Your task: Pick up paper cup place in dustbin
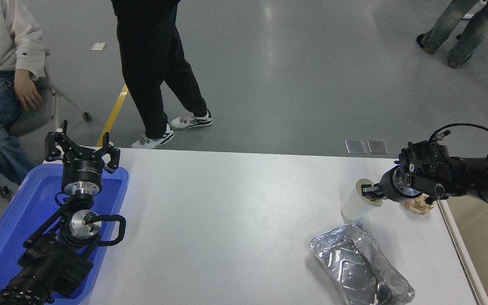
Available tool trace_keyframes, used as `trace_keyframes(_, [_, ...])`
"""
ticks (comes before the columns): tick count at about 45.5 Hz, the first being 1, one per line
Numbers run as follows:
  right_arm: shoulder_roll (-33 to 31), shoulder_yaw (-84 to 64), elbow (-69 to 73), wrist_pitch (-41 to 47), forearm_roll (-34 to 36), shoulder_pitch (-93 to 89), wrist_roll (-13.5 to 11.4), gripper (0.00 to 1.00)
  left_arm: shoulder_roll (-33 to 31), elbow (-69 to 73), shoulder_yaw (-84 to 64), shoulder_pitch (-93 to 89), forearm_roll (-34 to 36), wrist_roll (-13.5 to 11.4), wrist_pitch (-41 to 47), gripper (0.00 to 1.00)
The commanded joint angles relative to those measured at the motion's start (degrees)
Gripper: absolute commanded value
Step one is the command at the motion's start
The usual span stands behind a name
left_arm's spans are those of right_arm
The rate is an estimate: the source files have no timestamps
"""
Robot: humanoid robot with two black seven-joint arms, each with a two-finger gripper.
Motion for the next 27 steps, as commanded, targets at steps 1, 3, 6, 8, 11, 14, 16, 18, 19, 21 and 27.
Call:
trace_keyframes(1, [-1.5,2.6,2.3,2.1,0.1,2.4,-0.1,0.0,0.0,0.0,0.0,0.0,0.0,0.0,0.0,0.99])
trace_keyframes(3, [-2.2,2.9,3.6,2.4,0.1,3.8,-0.1,0.0,0.0,0.0,0.0,0.0,0.0,0.0,0.0,0.99])
trace_keyframes(6, [-3.7,3.0,6.3,3.4,0.1,6.3,-0.1,0.0,0.0,0.0,0.1,0.0,0.0,0.0,0.0,0.99])
trace_keyframes(8, [-5.1,3.0,8.6,4.0,0.1,8.3,-0.1,0.0,0.0,0.0,0.0,0.0,0.0,0.0,0.0,0.99])
trace_keyframes(11, [-7.4,2.9,12.1,4.9,0.1,11.9,-0.4,0.0,0.0,0.0,0.0,0.0,0.0,0.0,0.0,0.99])
trace_keyframes(14, [-9.7,2.9,14.6,6.5,0.1,15.3,-0.5,0.0,0.0,0.0,0.0,0.0,0.0,0.0,0.0,0.99])
trace_keyframes(16, [-11.1,2.8,16.0,7.9,0.1,17.7,-0.5,0.0,0.0,0.0,0.0,0.0,0.0,0.0,0.0,0.99])
trace_keyframes(18, [-12.4,2.8,16.9,9.5,0.1,20.2,-0.6,0.0,0.0,0.0,0.0,0.0,0.0,0.0,0.0,0.99])
trace_keyframes(19, [-13.0,2.7,17.4,10.4,0.1,21.6,-0.6,0.0,0.0,0.0,0.0,0.0,0.0,0.0,0.0,0.99])
trace_keyframes(21, [-14.1,2.6,18.0,12.2,0.2,24.3,-0.6,0.0,0.0,0.0,0.0,0.0,0.0,0.0,0.0,0.99])
trace_keyframes(27, [-16.8,2.1,18.6,18.2,0.1,31.6,-0.9,0.0,0.0,0.0,0.0,0.0,0.0,0.0,0.0,0.99])
